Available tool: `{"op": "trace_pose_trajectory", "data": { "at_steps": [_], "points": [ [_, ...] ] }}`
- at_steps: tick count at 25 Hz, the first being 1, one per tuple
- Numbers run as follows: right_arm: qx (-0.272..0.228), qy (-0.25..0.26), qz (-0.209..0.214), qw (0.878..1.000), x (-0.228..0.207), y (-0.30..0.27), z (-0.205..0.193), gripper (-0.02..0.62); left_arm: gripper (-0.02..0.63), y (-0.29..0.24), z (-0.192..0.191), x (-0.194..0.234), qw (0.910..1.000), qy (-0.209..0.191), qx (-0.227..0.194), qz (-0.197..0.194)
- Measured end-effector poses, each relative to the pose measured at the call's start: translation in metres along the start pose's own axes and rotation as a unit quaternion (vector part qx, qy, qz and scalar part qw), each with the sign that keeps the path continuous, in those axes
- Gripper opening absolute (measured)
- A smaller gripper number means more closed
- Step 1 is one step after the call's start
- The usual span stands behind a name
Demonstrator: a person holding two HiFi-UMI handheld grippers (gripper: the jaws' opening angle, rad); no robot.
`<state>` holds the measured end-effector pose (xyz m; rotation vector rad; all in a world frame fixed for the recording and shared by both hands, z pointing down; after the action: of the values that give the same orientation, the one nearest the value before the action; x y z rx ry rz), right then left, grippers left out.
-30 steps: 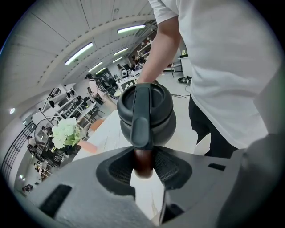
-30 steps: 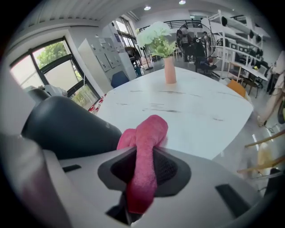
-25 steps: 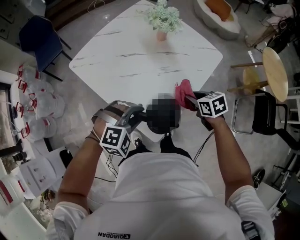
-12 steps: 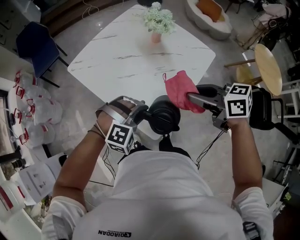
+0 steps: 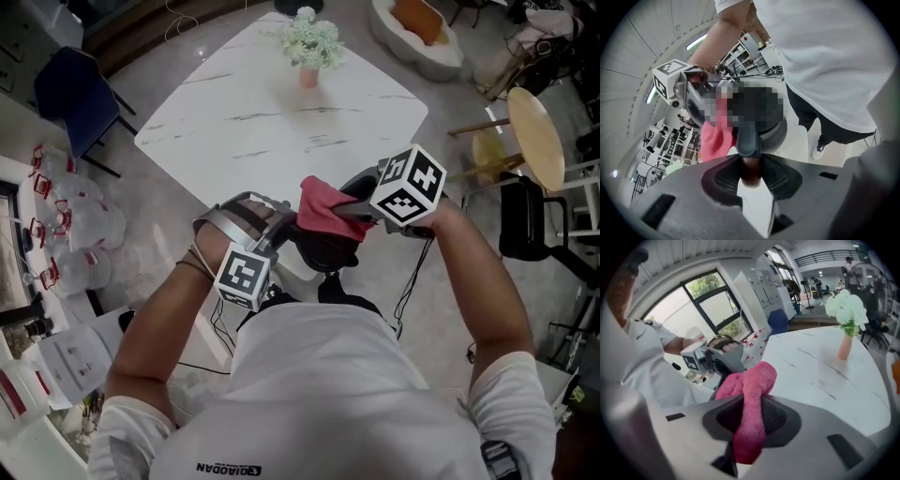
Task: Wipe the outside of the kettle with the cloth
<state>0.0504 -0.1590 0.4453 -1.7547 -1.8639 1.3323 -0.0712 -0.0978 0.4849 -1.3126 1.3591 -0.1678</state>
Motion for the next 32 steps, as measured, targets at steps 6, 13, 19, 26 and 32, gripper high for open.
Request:
{"op": "trace_pose_trajectory", "data": {
  "at_steps": [6, 13, 19, 26, 32],
  "points": [
    [0.054, 0.054, -0.018, 0.997, -0.024, -0.022, 0.010, 0.101, 0.120, 0.000, 0.003, 0.002, 0.9998, 0.016, 0.015, -0.001],
    [0.128, 0.101, -0.032, 0.986, -0.059, -0.045, 0.004, 0.100, 0.120, -0.001, 0.004, 0.007, 0.9992, 0.005, 0.038, 0.009],
    [0.173, 0.117, -0.031, 0.977, -0.086, -0.065, -0.015, 0.100, 0.120, -0.002, 0.009, 0.010, 0.9989, -0.005, 0.046, 0.006],
    [0.173, 0.105, -0.028, 0.979, -0.114, -0.087, -0.028, 0.100, 0.120, -0.003, 0.013, 0.005, 0.9977, 0.036, 0.048, -0.030],
    [0.185, 0.106, -0.041, 0.976, -0.133, -0.106, -0.039, 0.098, 0.120, -0.005, 0.009, 0.007, 0.9958, 0.062, 0.057, -0.037]
  ]
}}
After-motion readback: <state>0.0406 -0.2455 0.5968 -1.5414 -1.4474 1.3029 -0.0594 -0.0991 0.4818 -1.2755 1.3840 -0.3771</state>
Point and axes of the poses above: the fingertips, and each gripper's own axes: y backward along the fingers, x to its left, z out of its top, the point moved 6 cm from there along y, backward along the fingers, and after that the axes turned 4 degrees about y, right-handed, at the moved point
